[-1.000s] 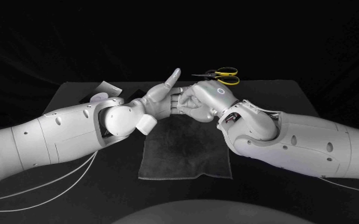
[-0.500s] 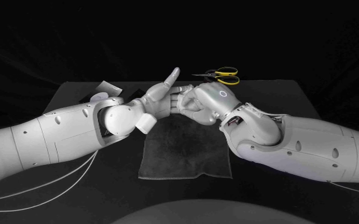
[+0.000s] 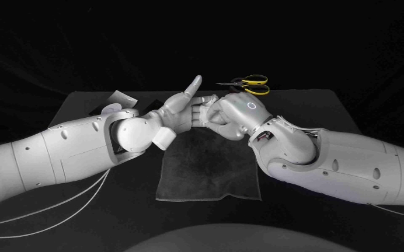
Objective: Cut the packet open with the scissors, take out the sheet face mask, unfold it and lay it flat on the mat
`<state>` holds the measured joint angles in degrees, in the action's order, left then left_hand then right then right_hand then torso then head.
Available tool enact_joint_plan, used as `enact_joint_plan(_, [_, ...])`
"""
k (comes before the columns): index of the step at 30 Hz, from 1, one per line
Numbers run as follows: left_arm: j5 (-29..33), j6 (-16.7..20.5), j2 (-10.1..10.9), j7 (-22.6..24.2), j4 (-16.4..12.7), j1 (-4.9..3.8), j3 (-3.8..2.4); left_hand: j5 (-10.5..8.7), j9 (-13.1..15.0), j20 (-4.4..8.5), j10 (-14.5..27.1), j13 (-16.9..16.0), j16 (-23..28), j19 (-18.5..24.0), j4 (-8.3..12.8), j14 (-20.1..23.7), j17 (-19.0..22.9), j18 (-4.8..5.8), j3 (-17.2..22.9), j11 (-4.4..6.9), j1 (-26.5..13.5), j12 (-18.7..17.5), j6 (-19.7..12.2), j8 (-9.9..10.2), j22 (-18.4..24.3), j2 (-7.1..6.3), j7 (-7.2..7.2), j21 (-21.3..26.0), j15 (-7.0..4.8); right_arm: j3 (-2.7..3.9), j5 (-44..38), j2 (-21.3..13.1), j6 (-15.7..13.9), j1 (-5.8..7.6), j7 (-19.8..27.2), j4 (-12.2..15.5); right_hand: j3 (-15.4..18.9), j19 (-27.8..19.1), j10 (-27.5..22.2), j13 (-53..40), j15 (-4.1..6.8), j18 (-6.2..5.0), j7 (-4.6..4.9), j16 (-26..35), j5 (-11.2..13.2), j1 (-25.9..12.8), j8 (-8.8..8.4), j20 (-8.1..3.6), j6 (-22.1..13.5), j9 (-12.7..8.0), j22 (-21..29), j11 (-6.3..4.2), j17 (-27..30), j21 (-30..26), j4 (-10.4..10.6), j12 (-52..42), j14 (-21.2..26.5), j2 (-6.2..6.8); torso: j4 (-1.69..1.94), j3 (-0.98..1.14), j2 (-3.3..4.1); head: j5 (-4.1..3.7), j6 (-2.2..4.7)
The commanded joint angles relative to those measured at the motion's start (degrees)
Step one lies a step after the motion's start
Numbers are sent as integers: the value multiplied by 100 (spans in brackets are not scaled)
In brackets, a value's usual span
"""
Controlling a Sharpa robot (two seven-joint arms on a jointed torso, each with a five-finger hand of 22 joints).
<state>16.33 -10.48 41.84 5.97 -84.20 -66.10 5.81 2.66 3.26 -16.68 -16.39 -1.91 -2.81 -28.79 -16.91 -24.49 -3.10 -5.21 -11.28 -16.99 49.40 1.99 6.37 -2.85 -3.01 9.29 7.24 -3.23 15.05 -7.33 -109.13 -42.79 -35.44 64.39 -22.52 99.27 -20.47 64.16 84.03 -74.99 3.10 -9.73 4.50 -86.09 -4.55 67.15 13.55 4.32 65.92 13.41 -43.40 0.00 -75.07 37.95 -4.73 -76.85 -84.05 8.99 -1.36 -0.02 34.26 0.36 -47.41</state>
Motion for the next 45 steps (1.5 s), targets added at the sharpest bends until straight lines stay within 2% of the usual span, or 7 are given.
enact_joint_plan(1, [40,-108,-1,68,-26,-3,-8,2,-4,8,32,5,-21,-48,1,-58,-7,-41,2,-4,4,-17,-23,26,-7,54,211,-25,-4,3,-205,5,97,-6,-73,-25,-28,11,136,-181,31,-72,-35,-30,6,110,37,-35,20,11,-14,-26,-301,29,29,-11,-323,-7,-2,-1,-1,-8,3])
enact_joint_plan(8, [40,-131,2,56,-49,-3,-8,2,-4,8,39,6,-26,-92,1,-87,-13,-50,-14,-4,23,-17,-23,26,-11,70,229,-34,-7,3,-229,20,174,-8,-32,-63,-192,-1,146,-221,43,-72,-53,-45,122,288,72,-36,49,46,-50,-42,-360,50,55,-22,-335,-68,-3,1,1,-13,2])
enact_joint_plan(15, [41,-156,0,54,-69,-3,-8,2,-4,8,43,6,-30,-123,1,-105,-16,-57,-25,-4,34,-18,-24,26,-14,81,239,-39,-9,1,-232,32,245,-9,14,-64,-352,1,192,-331,68,-72,-95,-87,129,393,132,-40,128,88,-90,-75,-501,81,74,-113,-371,-96,-1,0,0,-19,-4])
enact_joint_plan(21, [42,-162,2,53,-76,-3,-8,2,-5,8,55,8,-32,-146,1,-119,-19,-63,-36,-4,48,-20,-27,27,-15,97,252,-44,-11,1,-240,35,246,-9,19,-72,-680,21,271,-519,134,-73,-182,-149,170,575,229,-62,242,158,-166,-150,-704,151,44,-281,-424,-163,1,-2,0,-20,-2])
enact_joint_plan(26, [48,-169,4,49,-85,-3,-8,2,-6,8,61,8,-32,-154,2,-118,-19,-66,-40,-4,55,-21,-29,28,-15,105,257,-46,-11,1,-274,41,225,-9,23,-81,-847,118,333,-667,151,-43,-189,-206,176,597,276,-86,250,204,-347,-164,-887,345,44,-426,-468,-165,-1,-1,2,-22,-10])
enact_joint_plan(36, [52,-191,13,28,-93,-3,-8,2,-4,7,69,9,-31,-173,4,-119,-20,-71,-49,-4,78,-22,-27,28,-16,126,267,-48,-12,1,-314,15,-32,-9,92,-71,-1281,301,441,-953,133,10,-161,-275,177,574,442,-164,178,378,-686,-144,-1107,702,83,-709,-516,-209,1,3,4,-24,-18])
enact_joint_plan(45, [49,-204,21,-8,-74,-3,-8,2,-1,6,69,9,-30,-172,5,-124,-21,-73,-58,-4,100,-21,-20,25,-14,138,275,-47,-12,4,-308,-74,-465,-11,219,42,-1525,348,465,-1028,144,26,-175,-309,178,528,576,-198,169,502,-814,-155,-1215,822,104,-778,-538,-226,1,4,3,-31,-20])
